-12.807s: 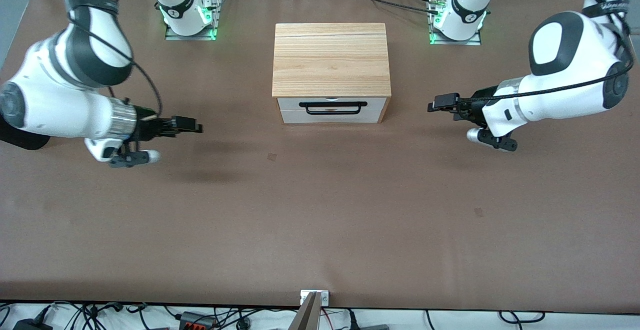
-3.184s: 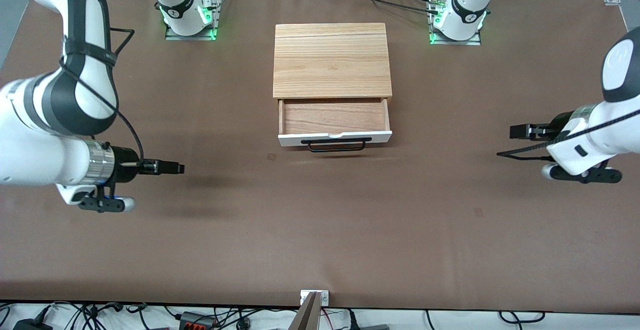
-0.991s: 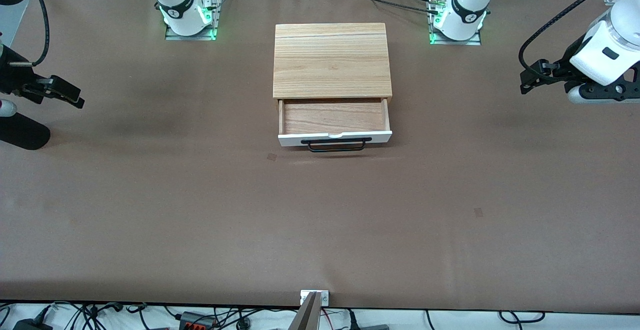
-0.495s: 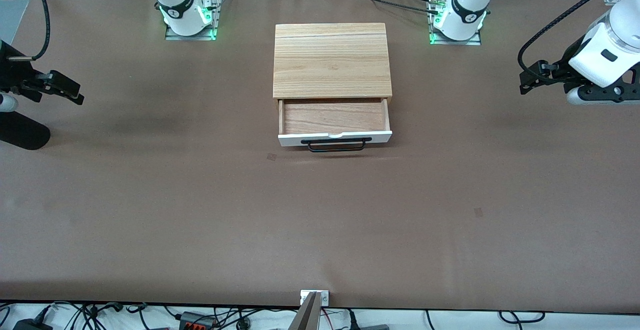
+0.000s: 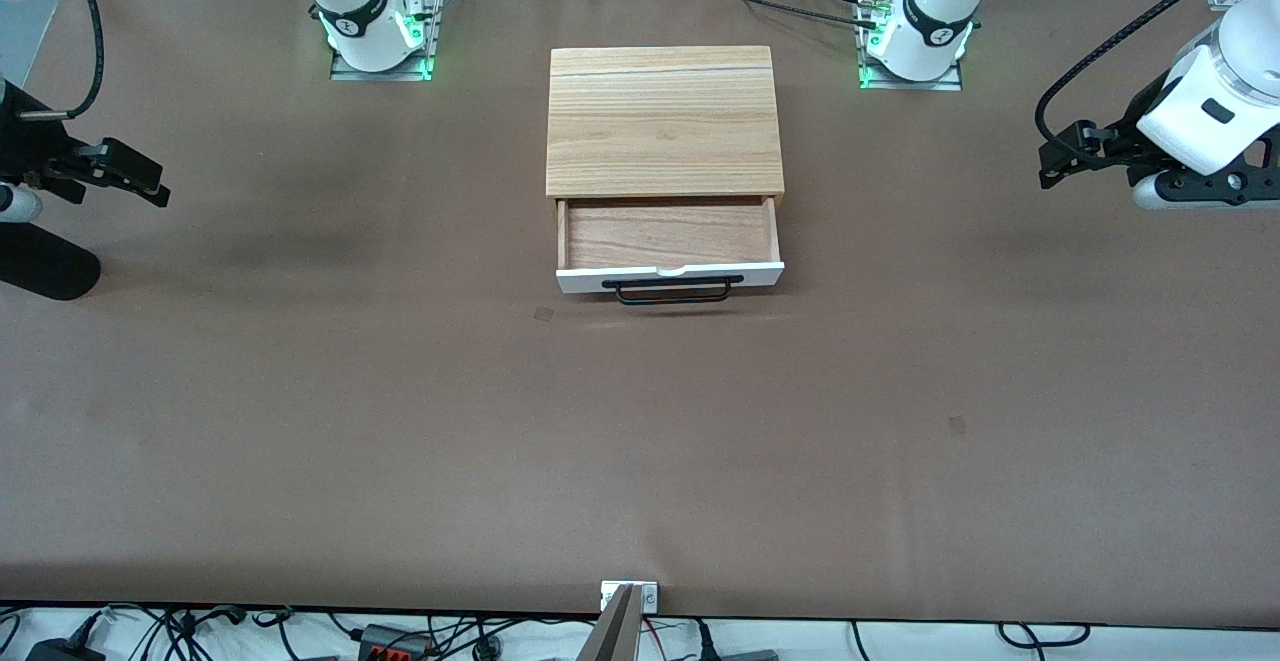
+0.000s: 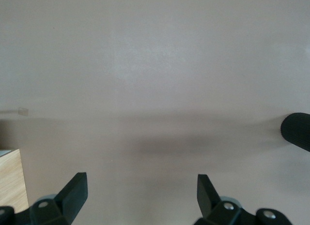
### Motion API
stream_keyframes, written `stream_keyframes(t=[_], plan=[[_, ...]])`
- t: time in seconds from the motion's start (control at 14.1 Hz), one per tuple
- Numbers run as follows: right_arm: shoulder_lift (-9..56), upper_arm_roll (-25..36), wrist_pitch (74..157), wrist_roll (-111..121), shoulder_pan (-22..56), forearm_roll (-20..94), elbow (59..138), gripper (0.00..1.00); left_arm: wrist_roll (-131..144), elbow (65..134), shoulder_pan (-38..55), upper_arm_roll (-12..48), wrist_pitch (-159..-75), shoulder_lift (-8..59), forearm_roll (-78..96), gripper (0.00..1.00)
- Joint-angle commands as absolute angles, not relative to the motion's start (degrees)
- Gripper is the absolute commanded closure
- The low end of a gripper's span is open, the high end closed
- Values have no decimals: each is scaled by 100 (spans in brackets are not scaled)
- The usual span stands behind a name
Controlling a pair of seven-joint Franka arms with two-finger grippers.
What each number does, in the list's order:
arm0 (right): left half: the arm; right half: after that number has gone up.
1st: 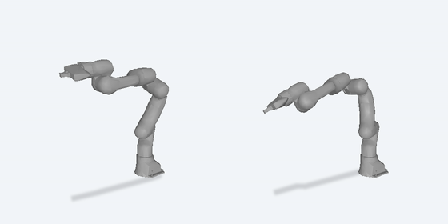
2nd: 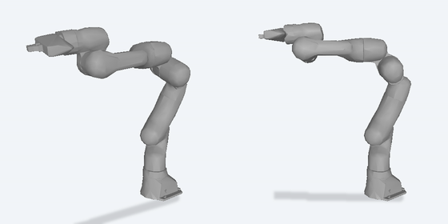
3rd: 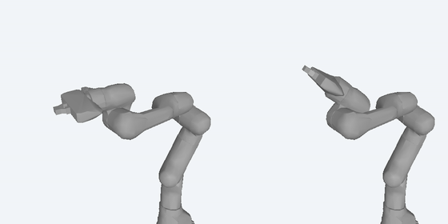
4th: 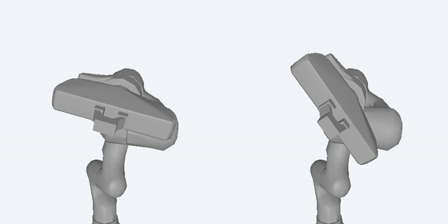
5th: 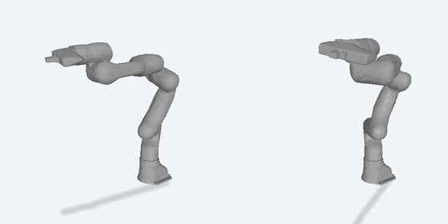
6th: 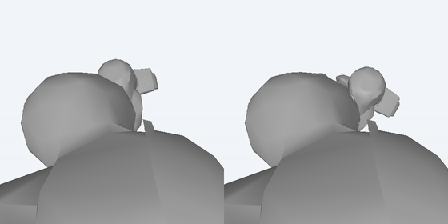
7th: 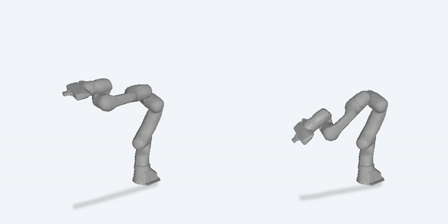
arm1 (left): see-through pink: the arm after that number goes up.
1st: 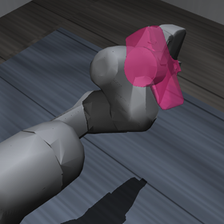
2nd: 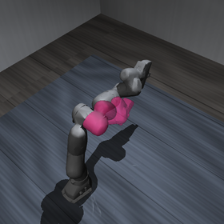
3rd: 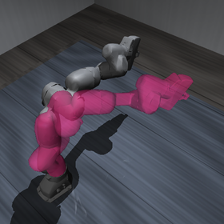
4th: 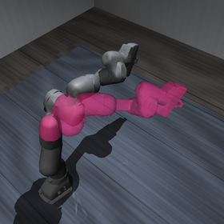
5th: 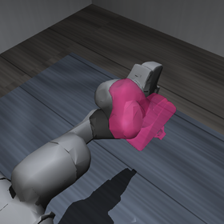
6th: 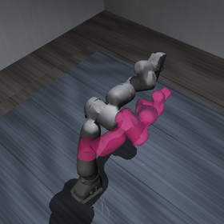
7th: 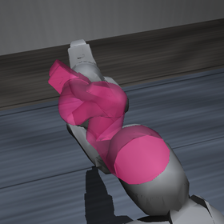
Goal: Pull top drawer with both arms simultaneously
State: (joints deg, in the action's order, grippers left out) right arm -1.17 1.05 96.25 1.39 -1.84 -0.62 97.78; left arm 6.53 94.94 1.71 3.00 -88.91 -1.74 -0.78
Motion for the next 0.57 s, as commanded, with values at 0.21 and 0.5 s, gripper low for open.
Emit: stream_keyframes(t=[0.21,0.5], plan=[[-229,62,9598,193,-193,-114,9835,0,607,9299,167,316,-8754,-79,-53,0],[-229,62,9571,202,-193,-123,9844,0,624,9299,167,316,-8745,-79,-53,0]])
